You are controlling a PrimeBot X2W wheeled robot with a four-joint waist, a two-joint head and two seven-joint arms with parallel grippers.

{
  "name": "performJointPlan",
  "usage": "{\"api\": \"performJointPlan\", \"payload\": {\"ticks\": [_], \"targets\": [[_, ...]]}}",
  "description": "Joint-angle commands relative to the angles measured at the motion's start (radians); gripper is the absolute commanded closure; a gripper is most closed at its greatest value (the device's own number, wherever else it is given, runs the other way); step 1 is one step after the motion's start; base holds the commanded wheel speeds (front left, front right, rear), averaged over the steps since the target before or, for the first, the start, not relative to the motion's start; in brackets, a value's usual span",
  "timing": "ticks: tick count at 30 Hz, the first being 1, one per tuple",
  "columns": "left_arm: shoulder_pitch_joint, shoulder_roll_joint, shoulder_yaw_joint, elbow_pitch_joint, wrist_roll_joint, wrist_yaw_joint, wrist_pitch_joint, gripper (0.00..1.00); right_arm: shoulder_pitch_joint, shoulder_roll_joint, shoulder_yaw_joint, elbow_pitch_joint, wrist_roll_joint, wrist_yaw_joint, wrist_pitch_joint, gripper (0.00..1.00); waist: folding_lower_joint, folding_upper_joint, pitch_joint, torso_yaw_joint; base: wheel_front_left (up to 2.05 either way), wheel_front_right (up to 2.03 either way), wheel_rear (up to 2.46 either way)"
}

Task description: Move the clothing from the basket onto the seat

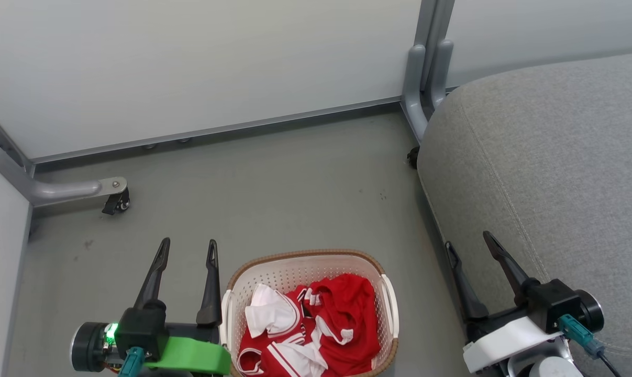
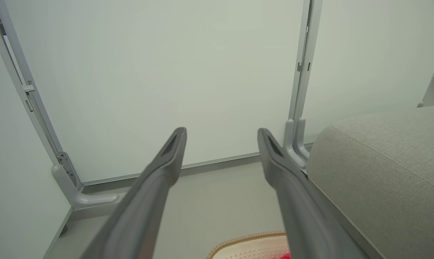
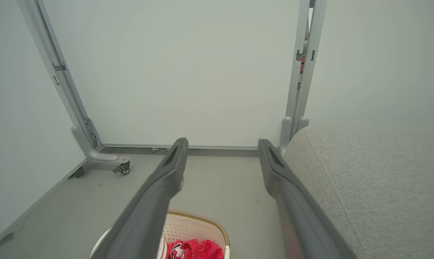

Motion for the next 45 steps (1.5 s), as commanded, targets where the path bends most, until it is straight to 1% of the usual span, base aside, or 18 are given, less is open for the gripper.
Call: {"api": "performJointPlan", "payload": {"ticks": [1, 6, 9, 13, 19, 24, 26, 29, 32, 38, 41, 45], "targets": [[0.013, 0.006, 0.003, -0.001, 0.012, -0.001, -0.001, 0.0, 0.011, -0.005, 0.002, -0.001, 0.001, 0.0, -0.005, 0.0, 0.0, 0.0, 0.0, 0.0, 0.0, 0.0, 0.0], [0.014, 0.006, 0.0, 0.0, 0.009, 0.0, -0.001, 0.0, 0.009, -0.005, 0.003, -0.003, 0.003, 0.0, -0.005, 0.0, 0.0, 0.0, 0.007, -0.003, 0.0, 0.0, 0.0], [0.003, 0.006, -0.004, 0.003, 0.007, -0.001, -0.001, 0.0, -0.004, -0.005, 0.0, -0.009, 0.003, 0.0, -0.005, 0.0, 0.0, 0.0, 0.033, -0.004, 0.0, 0.0, 0.0], [-0.039, 0.005, -0.017, 0.014, 0.003, -0.006, -0.001, 0.0, -0.033, -0.005, -0.01, -0.022, -0.005, 0.0, -0.005, 0.0, 0.0, 0.0, 0.104, 0.0, 0.0, 0.0, 0.0], [-0.105, 0.005, -0.052, 0.068, -0.012, -0.019, -0.001, 0.0, -0.078, -0.005, -0.019, -0.031, -0.021, 0.0, -0.005, 0.0, 0.0, 0.0, 0.213, 0.013, 0.0, 0.0, 0.0], [-0.176, 0.005, -0.089, 0.144, 0.036, -0.033, -0.001, 0.0, -0.125, -0.005, -0.028, -0.042, -0.026, 0.0, -0.004, 0.0, 0.0, 0.0, 0.303, 0.015, 0.0, 0.0, 0.0], [-0.214, 0.007, -0.101, 0.168, 0.07, -0.039, -0.001, 0.0, -0.146, -0.005, -0.031, -0.047, -0.029, 0.0, -0.004, 0.0, 0.0, 0.0, 0.341, 0.015, 0.0, 0.0, 0.0], [-0.273, 0.025, -0.141, 0.214, 0.12, -0.048, -0.001, 0.0, -0.179, -0.005, -0.035, -0.061, -0.032, 0.0, -0.004, 0.0, 0.0, 0.0, 0.404, 0.014, 0.0, 0.0, 0.0], [-0.336, 0.042, -0.177, 0.256, 0.147, -0.059, -0.001, 0.0, -0.207, -0.006, -0.043, -0.067, -0.035, 0.0, -0.004, 0.0, 0.0, 0.0, 0.459, 0.009, 0.0, 0.0, 0.0], [-0.476, 0.098, -0.303, 0.376, 0.207, -0.089, -0.001, 0.0, -0.255, -0.006, -0.053, -0.078, -0.032, 0.0, -0.004, 0.0, 0.0, 0.0, 0.559, -0.011, 0.0, 0.0, 0.0], [-0.561, 0.126, -0.379, 0.459, 0.243, -0.1, -0.001, 0.0, -0.279, -0.005, -0.046, -0.085, -0.023, 0.0, -0.004, 0.0, 0.0, 0.0, 0.609, -0.031, 0.0, 0.0, 0.0], [-0.662, 0.15, -0.454, 0.557, 0.271, -0.109, -0.001, 0.0, -0.309, -0.005, -0.025, -0.093, -0.016, 0.0, -0.004, 0.0, 0.0, 0.0, 0.674, -0.061, 0.0, 0.0, 0.0]]}}
